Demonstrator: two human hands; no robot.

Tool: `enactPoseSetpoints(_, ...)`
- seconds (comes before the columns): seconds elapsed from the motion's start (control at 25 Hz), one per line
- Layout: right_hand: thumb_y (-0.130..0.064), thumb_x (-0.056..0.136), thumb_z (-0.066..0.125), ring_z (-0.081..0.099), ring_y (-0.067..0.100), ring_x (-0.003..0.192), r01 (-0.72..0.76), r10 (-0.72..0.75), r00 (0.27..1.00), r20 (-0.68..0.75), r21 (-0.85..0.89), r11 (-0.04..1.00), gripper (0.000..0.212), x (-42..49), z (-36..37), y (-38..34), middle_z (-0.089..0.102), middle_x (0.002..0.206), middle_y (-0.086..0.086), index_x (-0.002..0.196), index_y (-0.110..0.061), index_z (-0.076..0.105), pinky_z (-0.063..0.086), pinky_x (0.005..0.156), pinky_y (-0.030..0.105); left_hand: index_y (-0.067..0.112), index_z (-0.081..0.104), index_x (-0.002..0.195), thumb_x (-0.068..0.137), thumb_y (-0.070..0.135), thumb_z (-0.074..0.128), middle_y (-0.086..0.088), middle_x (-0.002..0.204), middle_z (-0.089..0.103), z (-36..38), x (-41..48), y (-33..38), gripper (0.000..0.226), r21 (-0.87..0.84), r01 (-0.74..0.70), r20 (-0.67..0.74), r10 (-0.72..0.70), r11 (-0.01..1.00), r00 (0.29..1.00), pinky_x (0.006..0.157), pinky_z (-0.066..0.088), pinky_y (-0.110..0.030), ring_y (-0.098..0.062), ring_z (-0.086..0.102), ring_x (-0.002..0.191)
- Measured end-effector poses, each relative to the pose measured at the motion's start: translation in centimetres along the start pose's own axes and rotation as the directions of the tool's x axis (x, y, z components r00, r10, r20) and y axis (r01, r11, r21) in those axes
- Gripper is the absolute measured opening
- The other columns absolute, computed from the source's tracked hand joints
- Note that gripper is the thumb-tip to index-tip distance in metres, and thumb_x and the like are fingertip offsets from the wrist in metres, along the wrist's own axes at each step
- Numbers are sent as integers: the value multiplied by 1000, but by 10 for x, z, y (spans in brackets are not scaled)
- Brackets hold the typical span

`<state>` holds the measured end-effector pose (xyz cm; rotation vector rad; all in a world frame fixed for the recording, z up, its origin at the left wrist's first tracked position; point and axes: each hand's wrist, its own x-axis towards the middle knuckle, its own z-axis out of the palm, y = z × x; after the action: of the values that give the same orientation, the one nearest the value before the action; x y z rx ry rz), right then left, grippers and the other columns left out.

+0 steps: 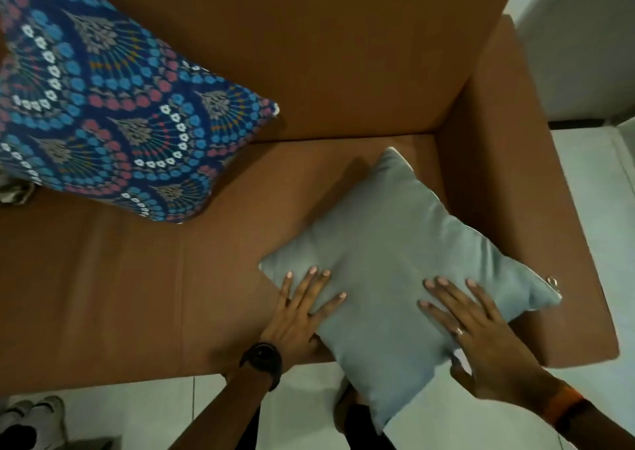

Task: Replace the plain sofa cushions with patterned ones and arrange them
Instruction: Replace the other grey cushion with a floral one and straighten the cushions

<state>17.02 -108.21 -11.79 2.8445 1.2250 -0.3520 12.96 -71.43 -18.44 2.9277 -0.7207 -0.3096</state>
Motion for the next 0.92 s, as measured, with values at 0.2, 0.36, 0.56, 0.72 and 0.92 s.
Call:
enactPoseSetpoints(0.2,-24,48,101,36,35,150,-56,51,996,-77,-61,997,123,11,16,7,48,159,16,155,-24,40,29,117,67,19,58,133,75,11,75,-12,129,68,-15,38,10,61,-127,122,-179,-143,984,973,110,43,-64,-32,63,125)
enactPoseSetpoints(0.36,-28,70,90,52,27,133,-38,67,949,-307,100,994,67,39,-28,8,73,134,7,133,-21,69,33,115,66,5,71,112,83,13,50,-14,109,75,-74,40,-20,38,-463,91,-255,-230,882,939,95,56,-47,-29,71,100)
enactPoseSetpoints(0.56,-25,87,55,68,41,102,-73,313,832,-457,470,880,35,73,-128,42,74,102,17,104,-2,75,44,104,69,29,62,91,73,0,54,9,74,66,-177,77,-65,35,-762,76,-256,-407,644,877,65,44,1,-13,66,78)
enactPoseSetpoints(0.72,-44,90,56,54,21,72,-112,458,767,-449,610,784,37,138,-202,92,63,72,6,77,-10,65,41,100,45,24,61,109,86,41,62,21,87,63,-231,133,-105,29,-794,50,-293,-453,606,842,65,48,-7,16,61,77)
enactPoseSetpoints(0.92,-37,111,42,64,46,104,-407,628,753,-196,611,679,44,251,-197,154,70,110,30,124,-4,67,48,83,45,8,48,139,107,29,45,-11,135,57,-233,205,-147,38,-747,228,-238,-571,625,786,107,47,-47,-23,55,125)
